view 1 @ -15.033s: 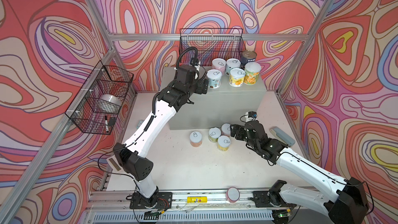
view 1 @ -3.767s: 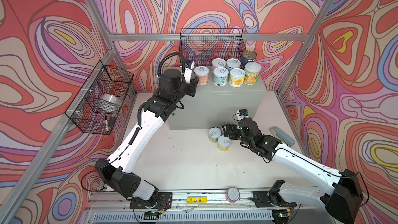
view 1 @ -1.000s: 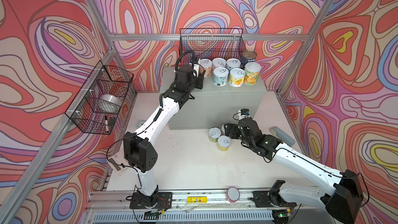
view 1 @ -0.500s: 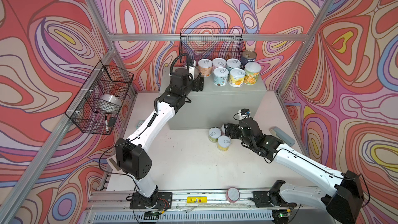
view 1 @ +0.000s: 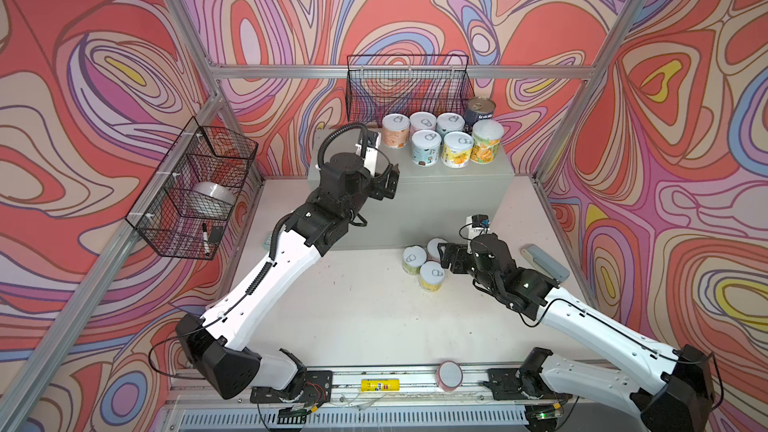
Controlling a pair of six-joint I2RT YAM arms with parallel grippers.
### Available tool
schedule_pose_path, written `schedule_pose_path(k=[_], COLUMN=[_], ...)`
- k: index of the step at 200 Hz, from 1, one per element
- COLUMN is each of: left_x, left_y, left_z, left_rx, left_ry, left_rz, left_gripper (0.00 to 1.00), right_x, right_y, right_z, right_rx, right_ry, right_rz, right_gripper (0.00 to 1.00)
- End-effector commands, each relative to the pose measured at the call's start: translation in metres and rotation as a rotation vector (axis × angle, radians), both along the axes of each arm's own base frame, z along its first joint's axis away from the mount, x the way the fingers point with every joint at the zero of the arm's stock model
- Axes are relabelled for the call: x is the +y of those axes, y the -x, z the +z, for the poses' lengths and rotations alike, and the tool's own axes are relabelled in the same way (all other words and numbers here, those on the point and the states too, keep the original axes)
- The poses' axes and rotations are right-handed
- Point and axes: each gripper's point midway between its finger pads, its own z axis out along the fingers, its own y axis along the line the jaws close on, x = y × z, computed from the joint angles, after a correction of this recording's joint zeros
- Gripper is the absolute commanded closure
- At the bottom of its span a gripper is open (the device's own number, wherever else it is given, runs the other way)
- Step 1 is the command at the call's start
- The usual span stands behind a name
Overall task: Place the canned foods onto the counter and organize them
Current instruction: 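Open the left gripper and withdraw it from the cabinet top, then lower the left gripper toward the table cans while right gripper hovers above them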
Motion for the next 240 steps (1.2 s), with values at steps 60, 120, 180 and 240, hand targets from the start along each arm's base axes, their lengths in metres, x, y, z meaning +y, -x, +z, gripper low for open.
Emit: schedule_pose_path(k=[60,120,180,240], left_x=[0.008,-0.018,-0.029,-0.026], left_y=[0.066,0.109,0.139,0.171], left_z=[-0.048,-0.107,-0.142,-0.191], left_rx=[0.174,0.207,0.235,0.283], left_ry=[0.1,0.071,0.083,0.005], left_rz=[-0.064,-0.108,-0.211,-0.249], left_gripper=[0.0,0.0,0.0,0.0], right_x=[0.011,0.018,0.029,0.034], right_y=[0.017,0.027,0.042,0.052], right_z=[-0.03,-0.057,-0.082,-0.105], right_rx=[0.053,0.105,0.141,0.172], right_ry=[-0.012,0.004,0.112,0.229], right_rz=[0.103,0.152,0.147,0.129], right_gripper=[0.05,0.06,0.05,0.02])
